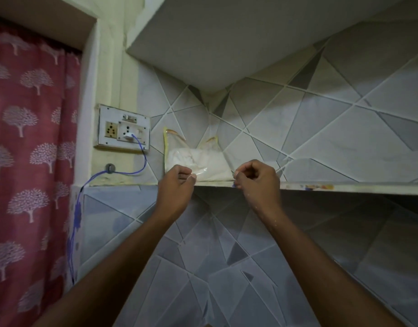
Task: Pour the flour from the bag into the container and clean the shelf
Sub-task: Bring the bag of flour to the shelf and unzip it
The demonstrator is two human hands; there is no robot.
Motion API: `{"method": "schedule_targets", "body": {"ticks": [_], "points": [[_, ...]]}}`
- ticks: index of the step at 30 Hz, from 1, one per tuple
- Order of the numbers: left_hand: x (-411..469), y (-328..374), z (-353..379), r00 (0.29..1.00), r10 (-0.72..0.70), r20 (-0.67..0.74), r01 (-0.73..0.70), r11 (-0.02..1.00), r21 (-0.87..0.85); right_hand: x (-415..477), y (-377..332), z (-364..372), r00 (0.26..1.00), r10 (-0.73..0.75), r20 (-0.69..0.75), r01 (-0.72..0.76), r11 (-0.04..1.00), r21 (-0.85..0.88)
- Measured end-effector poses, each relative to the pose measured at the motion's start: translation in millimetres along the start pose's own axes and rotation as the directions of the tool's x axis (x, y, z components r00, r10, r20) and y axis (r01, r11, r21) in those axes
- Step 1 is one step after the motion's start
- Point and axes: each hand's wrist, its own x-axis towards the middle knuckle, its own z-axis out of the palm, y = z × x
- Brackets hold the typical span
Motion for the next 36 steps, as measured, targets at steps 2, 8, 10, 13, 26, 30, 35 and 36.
{"method": "schedule_targets", "body": {"ticks": [2,8,10,13,26,30,35,36], "points": [[24,-6,3,1.000,0.004,0.013,-0.005,0.999,0.037,19,10,16,1.000,-0.009,0.028,0.010,1.000,-0.023],[105,-35,13,1.000,-0.023,0.003,0.023,0.996,0.085,72,40,64,0.998,0.010,0.065,-0.001,0.992,-0.128],[141,-52,19,0.998,-0.057,0.009,0.056,0.995,0.087,92,51,85,0.999,0.010,0.035,-0.005,0.991,-0.137],[192,-76,26,0.994,-0.109,0.021,0.105,0.985,0.139,126,67,117,0.997,0.075,-0.009,-0.075,0.982,-0.170],[360,-155,67,0.987,-0.129,-0.101,0.138,0.986,0.095,256,122,238,0.994,0.103,0.030,-0.079,0.888,-0.453],[373,-156,78,0.972,-0.174,-0.156,0.185,0.981,0.061,271,135,247,0.992,0.120,0.039,-0.082,0.851,-0.518],[372,-155,88,0.985,-0.126,-0.116,0.142,0.980,0.139,274,147,244,0.988,0.151,0.021,-0.112,0.813,-0.572],[368,-154,90,0.987,-0.105,-0.125,0.124,0.979,0.161,273,148,242,0.987,0.159,0.015,-0.120,0.806,-0.579]]}}
